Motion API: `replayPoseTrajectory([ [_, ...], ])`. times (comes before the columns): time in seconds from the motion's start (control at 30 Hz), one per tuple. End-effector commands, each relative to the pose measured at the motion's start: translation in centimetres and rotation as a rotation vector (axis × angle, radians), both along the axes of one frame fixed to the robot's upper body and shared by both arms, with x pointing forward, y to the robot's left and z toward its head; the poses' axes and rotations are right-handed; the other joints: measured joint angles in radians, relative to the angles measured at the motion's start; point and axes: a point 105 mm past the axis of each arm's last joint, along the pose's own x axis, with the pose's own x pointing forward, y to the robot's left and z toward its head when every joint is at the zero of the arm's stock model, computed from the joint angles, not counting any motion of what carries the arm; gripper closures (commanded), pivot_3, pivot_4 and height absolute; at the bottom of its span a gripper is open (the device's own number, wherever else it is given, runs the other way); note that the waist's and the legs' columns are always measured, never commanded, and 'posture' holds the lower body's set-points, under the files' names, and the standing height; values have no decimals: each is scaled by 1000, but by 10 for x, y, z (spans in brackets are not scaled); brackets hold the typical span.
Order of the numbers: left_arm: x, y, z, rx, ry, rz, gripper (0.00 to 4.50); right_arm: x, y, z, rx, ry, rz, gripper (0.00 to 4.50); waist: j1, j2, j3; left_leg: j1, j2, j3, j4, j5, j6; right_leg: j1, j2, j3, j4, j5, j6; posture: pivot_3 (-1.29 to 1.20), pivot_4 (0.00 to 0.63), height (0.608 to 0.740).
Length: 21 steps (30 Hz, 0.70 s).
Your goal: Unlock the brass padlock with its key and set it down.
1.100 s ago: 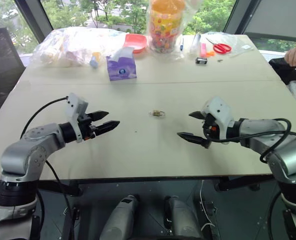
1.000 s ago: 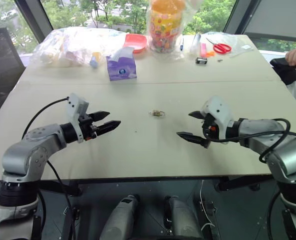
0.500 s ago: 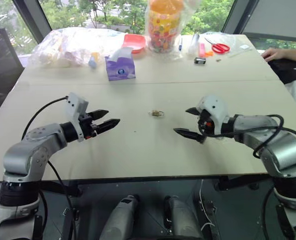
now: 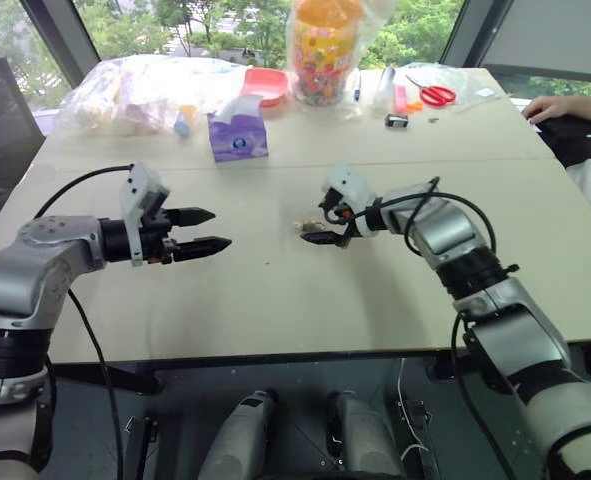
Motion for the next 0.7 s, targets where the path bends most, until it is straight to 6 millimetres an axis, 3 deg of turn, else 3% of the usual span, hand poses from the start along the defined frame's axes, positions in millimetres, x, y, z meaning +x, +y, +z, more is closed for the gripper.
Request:
replayPoseTrajectory([
  [0.03,-5,-5,1,-18,-35,5,924,12,4,2,-28,-30,19,0,-1,0,0,0,0,0,0,0,0,0,0,0,1,0,0,0,150,740],
  [0.27,-11,-6,-7,-33,-38,45,924,18,2,-22,-94,26,16,0,-2,0,0,3,0,0,-1,1,-2,0,2,3,4,0,0,0,150,740],
  [0.37,-12,-6,-7,-32,-41,54,865,20,1,-27,-103,31,4,789,-5,0,0,8,0,1,-1,0,-5,2,2,5,8,0,-1,0,150,740],
  [0.57,-10,-6,-5,-35,-44,57,865,17,6,-32,-114,29,40,3767,-5,0,0,11,4,1,-1,2,-9,2,6,8,10,1,-4,0,150,740],
  [0.7,4,-10,1,-143,-33,62,865,24,16,-4,-110,-191,90,3808,-1,0,0,11,5,1,-1,3,-11,2,8,9,11,2,-5,0,150,740],
])
